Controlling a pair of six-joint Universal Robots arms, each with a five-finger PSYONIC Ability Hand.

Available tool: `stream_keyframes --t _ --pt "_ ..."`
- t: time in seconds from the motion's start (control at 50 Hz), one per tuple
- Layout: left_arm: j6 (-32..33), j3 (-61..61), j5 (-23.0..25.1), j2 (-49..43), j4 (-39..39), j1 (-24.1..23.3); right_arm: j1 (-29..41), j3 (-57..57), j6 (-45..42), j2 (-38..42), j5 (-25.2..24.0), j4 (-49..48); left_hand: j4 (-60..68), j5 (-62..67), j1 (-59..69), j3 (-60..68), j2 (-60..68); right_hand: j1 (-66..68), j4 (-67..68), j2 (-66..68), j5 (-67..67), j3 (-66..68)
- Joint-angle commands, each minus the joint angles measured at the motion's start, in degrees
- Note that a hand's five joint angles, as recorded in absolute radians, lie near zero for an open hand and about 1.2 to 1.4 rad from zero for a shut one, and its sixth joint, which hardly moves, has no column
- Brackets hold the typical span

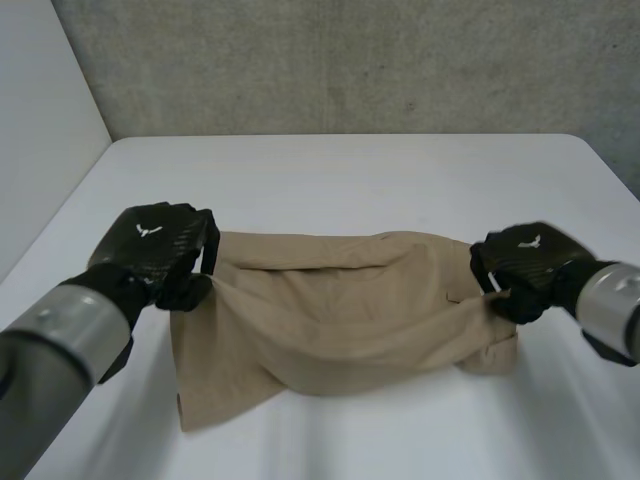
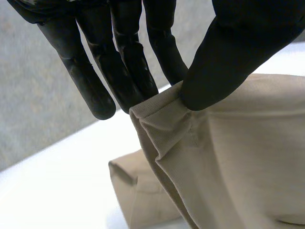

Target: Fold the shorts.

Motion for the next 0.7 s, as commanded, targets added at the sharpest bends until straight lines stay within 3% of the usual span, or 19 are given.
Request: stream_keyframes --t 0.02,0.1,0.3,0.44,0.7 --pt "-0.1 4.6 -0.2 -9.3 1.3 1.6 2.7 -0.7 1.2 4.8 4.0 -1.5 11.5 14.8 15.4 11.7 11.4 9.8 -2.7 -1.9 -1.4 -2.2" --pt "-0.1 3.8 -0.1 -9.1 1.4 1.4 2.5 -0.6 3.4 4.8 4.7 -1.0 11.5 14.8 15.4 11.7 11.4 -3.9 -16.3 -15.5 -15.0 -15.8" --pt "-0.1 2.3 0.1 -7.0 1.6 1.2 2.3 -2.7 5.7 3.7 3.8 5.9 11.5 14.8 15.4 11.7 11.4 -23.4 -35.9 -35.0 -34.5 -35.3" --pt "-0.1 1.9 0.0 -6.7 1.6 1.2 2.4 -6.1 5.2 3.7 3.1 13.3 11.5 14.8 15.4 11.7 11.4 -23.2 -35.7 -34.9 -34.4 -35.2" --pt "-0.1 2.7 0.1 -7.5 2.0 1.6 2.4 -4.2 5.3 -0.8 3.2 17.6 11.5 14.8 15.4 11.7 11.4 -22.6 -35.0 -34.2 -33.7 -34.5"
